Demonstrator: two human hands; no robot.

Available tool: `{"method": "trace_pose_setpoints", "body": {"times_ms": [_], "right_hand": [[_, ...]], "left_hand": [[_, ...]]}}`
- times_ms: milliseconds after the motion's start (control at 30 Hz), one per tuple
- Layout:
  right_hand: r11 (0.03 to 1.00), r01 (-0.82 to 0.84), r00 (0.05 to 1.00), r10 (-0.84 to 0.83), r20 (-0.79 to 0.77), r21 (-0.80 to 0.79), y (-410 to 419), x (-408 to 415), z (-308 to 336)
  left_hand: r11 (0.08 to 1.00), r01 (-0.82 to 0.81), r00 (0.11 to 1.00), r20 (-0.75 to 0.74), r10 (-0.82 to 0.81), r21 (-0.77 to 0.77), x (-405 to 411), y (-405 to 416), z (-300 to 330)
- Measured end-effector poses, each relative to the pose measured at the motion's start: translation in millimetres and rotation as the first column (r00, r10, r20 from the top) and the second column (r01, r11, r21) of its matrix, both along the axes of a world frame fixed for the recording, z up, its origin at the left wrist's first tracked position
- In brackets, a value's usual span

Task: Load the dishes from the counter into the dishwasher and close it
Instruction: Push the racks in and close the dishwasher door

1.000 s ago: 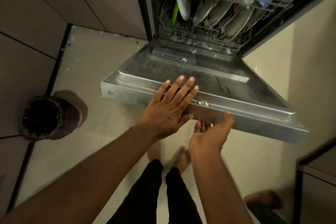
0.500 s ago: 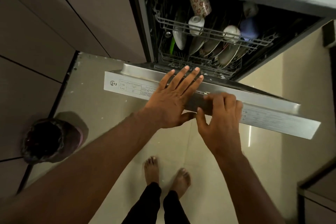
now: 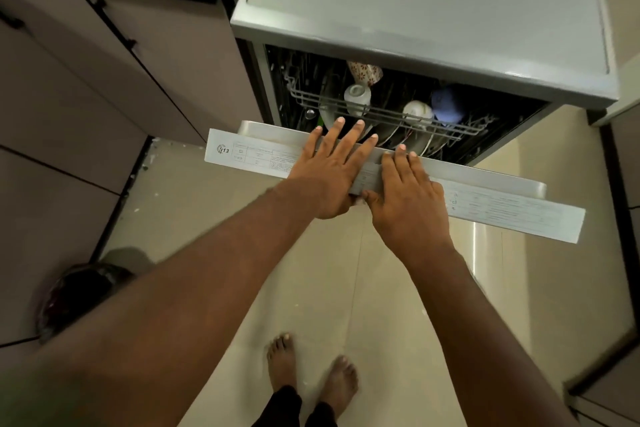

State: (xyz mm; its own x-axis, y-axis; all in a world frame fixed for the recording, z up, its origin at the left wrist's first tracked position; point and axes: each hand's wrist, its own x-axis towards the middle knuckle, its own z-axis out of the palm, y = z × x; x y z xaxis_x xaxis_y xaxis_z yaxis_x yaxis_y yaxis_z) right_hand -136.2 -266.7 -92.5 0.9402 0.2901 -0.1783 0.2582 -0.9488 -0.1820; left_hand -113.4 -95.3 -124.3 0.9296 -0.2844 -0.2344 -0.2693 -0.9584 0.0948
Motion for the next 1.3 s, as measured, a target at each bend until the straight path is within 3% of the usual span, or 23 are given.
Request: {"method": "trace_pose_setpoints", "body": {"times_ms": [200,533,933,1300], "right_hand": [[0.982,-0.095,0.994,0.084,-0.073,-0.165,2,31,20],[0.950,-0.095,0.989,0.056,-0.137,-0.297,16,54,38],[0.930,-0.099,0.977,0.024,-0.212,-0.354,27,54,46],[0.920,-0.080,0.978,-0.001,-0.206,-0.383,28,61,44]], "left_hand": [[0.997,-0.048,0.997,-0.056,0.051,0.054,23,-5,10],[0.987,-0.077,0.981,-0.167,0.100,0.139,47,-12,30],[0.970,-0.074,0.949,-0.284,0.139,0.231,46,-18,47],[0.975,-0.062,0.946,-0.298,0.126,0.214,55,-17,42]]}}
